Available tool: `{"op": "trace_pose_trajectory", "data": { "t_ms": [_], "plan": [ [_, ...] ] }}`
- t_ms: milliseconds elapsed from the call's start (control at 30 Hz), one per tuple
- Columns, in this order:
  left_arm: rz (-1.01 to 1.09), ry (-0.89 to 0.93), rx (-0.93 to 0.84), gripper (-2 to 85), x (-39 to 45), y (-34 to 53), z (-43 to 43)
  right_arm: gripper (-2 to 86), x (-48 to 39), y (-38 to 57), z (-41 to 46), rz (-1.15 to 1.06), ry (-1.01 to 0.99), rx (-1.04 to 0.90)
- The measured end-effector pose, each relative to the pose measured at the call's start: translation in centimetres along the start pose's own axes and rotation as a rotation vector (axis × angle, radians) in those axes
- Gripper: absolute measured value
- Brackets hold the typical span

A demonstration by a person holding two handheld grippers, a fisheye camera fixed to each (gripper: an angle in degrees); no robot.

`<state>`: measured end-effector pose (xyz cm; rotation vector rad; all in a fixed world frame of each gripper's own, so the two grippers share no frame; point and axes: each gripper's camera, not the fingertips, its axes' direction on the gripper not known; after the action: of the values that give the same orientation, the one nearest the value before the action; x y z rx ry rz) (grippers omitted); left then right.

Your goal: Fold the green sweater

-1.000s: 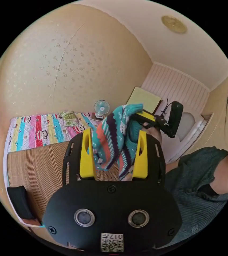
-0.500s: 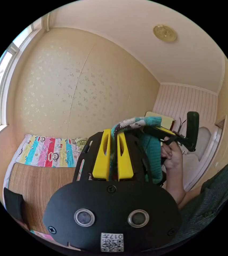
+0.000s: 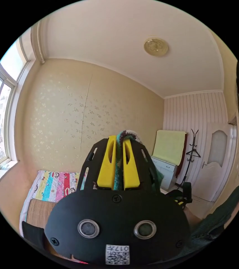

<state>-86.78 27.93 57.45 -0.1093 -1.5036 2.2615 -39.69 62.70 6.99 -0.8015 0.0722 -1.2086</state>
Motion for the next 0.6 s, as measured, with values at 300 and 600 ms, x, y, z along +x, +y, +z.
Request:
{"op": "trace_pose_trajectory", "data": {
  "t_ms": [300,600],
  "plan": [
    [-0.067,-0.051,0.099,4.0,-4.1,-5.4,-2.4,14.0,-1.2,-2.6,13.9,-0.105,0.123,-0.317],
    [-0.163,-0.154,0.018,4.1,-16.3,-8.4,-2.8,4.3,2.2,-7.2,11.1,-0.043,0.591,-0.315]
  ]
}}
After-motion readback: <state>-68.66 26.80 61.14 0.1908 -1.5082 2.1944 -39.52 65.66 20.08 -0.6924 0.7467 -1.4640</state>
